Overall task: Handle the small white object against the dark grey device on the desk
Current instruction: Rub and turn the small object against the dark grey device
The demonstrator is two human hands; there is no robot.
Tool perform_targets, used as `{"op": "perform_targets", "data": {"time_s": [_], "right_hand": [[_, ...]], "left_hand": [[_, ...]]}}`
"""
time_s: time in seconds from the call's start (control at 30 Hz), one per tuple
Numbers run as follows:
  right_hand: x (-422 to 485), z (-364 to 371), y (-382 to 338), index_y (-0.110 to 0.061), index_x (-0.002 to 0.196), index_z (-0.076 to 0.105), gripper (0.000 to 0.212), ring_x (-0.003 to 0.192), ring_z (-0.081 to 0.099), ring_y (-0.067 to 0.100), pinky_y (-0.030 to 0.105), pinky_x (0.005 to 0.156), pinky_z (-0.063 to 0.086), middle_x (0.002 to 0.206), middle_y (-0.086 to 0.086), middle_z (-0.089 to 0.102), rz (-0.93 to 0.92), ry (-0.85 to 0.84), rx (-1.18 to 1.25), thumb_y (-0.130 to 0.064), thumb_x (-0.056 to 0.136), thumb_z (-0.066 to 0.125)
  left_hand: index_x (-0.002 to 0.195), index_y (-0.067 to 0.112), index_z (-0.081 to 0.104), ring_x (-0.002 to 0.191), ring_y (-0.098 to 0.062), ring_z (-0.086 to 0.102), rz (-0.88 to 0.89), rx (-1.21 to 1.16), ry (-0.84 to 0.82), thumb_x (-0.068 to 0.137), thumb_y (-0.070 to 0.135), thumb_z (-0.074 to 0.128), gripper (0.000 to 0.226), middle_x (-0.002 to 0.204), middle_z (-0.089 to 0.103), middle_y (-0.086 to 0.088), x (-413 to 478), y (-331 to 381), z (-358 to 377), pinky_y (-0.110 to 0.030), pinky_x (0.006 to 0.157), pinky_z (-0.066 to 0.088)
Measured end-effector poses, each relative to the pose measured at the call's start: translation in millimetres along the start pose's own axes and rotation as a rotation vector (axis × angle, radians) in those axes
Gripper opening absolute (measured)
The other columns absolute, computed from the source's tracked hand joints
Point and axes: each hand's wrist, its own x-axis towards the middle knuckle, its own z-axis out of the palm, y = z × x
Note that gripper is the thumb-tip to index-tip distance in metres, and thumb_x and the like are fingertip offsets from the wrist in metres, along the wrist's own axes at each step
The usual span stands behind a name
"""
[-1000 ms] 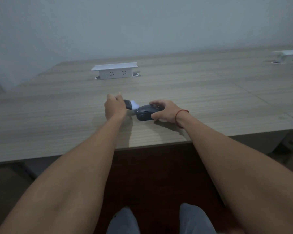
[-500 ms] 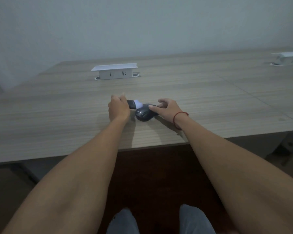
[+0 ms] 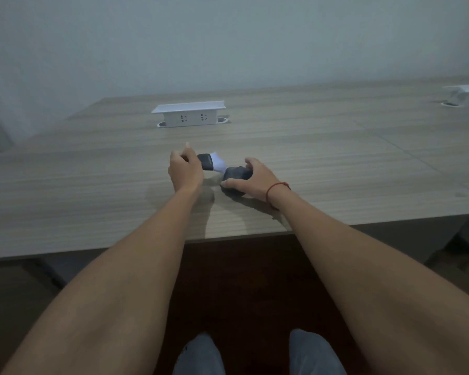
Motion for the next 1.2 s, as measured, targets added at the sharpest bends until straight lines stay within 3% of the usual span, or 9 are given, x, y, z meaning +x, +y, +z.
{"op": "perform_targets", "data": {"time_s": [0.07, 0.17, 0.3, 0.4, 0.5, 0.67, 0.9, 1.07, 1.2], "right_hand": [[-2, -1, 2, -0.018, 0.146, 0.031, 0.111, 0.129, 0.045, 0.025, 0.044, 0.106, 0.041, 0.144, 0.002, 0.044, -0.013, -0.011, 0.066, -0.064, 0.056, 0.075], [-4, -5, 3, -0.01, 0.136, 0.045, 0.082, 0.113, 0.053, 0.019, 0.031, 0.094, 0.044, 0.126, 0.0, 0.054, -0.062, -0.039, 0.13, -0.044, 0.069, 0.079], [-3, -8, 5, -0.009, 0.105, 0.063, 0.053, 0.098, 0.062, 0.025, 0.037, 0.084, 0.052, 0.107, 0.008, 0.066, -0.092, -0.036, 0.141, -0.042, 0.067, 0.079], [-1, -6, 7, -0.012, 0.099, 0.064, 0.049, 0.093, 0.063, 0.022, 0.035, 0.08, 0.053, 0.101, 0.006, 0.067, -0.105, -0.017, 0.141, -0.045, 0.064, 0.079], [-3, -6, 6, -0.016, 0.109, 0.065, 0.051, 0.093, 0.065, 0.017, 0.036, 0.084, 0.055, 0.103, 0.003, 0.069, -0.118, -0.027, 0.202, -0.039, 0.066, 0.08], [-5, -4, 6, -0.012, 0.097, 0.063, 0.044, 0.087, 0.059, 0.019, 0.029, 0.068, 0.048, 0.097, 0.005, 0.064, -0.11, -0.005, 0.156, -0.042, 0.067, 0.077], [-9, -4, 3, -0.014, 0.092, 0.061, 0.04, 0.084, 0.06, 0.019, 0.027, 0.066, 0.049, 0.094, 0.004, 0.063, -0.105, -0.014, 0.174, -0.041, 0.067, 0.074], [-14, -6, 3, -0.013, 0.119, 0.057, 0.048, 0.096, 0.054, 0.016, 0.03, 0.082, 0.047, 0.106, 0.001, 0.058, -0.141, -0.022, 0.148, -0.035, 0.078, 0.066], [-16, -7, 7, -0.012, 0.138, 0.045, 0.063, 0.113, 0.051, 0.016, 0.026, 0.091, 0.04, 0.131, 0.004, 0.054, -0.182, -0.002, 0.081, -0.033, 0.082, 0.063]], "left_hand": [[0.088, 0.013, 0.047, 0.08, -0.021, 0.05, -0.024, -0.075, -0.112, 0.095, 0.042, 0.044, 0.03, 0.087, 0.053, -0.006, 4, 4, 2, -0.033, 0.071, 0.038], [0.085, 0.019, 0.049, 0.081, -0.021, 0.054, -0.013, -0.028, -0.282, 0.086, 0.04, 0.058, 0.023, 0.09, 0.058, -0.007, 1, 10, 9, -0.038, 0.074, 0.047], [0.108, 0.006, 0.053, 0.102, -0.029, 0.06, -0.006, 0.105, -0.14, 0.092, 0.023, 0.055, 0.023, 0.113, 0.062, -0.013, -5, 10, 10, -0.034, 0.086, 0.048], [0.106, 0.009, 0.049, 0.107, -0.029, 0.059, -0.014, 0.027, -0.154, 0.094, 0.026, 0.053, 0.021, 0.116, 0.061, -0.014, -3, 13, 11, -0.031, 0.087, 0.047], [0.11, 0.007, 0.051, 0.109, -0.03, 0.06, -0.001, 0.046, -0.265, 0.094, 0.032, 0.053, 0.029, 0.115, 0.062, -0.014, -7, 17, 18, -0.035, 0.091, 0.05], [0.106, 0.008, 0.045, 0.106, -0.031, 0.059, 0.057, 0.149, -0.119, 0.097, 0.029, 0.048, 0.023, 0.116, 0.061, -0.013, -9, 15, 15, -0.036, 0.087, 0.044], [0.108, 0.008, 0.042, 0.102, -0.031, 0.058, 0.074, 0.2, -0.155, 0.098, 0.025, 0.041, 0.02, 0.114, 0.059, -0.014, -12, 5, 11, -0.039, 0.09, 0.047], [0.101, 0.012, 0.039, 0.093, -0.021, 0.05, 0.086, 0.044, -0.194, 0.098, 0.022, 0.042, 0.011, 0.102, 0.05, -0.005, -17, 8, 9, -0.029, 0.079, 0.037], [0.105, 0.008, 0.043, 0.091, -0.026, 0.054, 0.139, 0.263, -0.194, 0.098, 0.025, 0.04, 0.019, 0.099, 0.053, -0.007, -16, 6, 7, -0.037, 0.082, 0.045]]}}
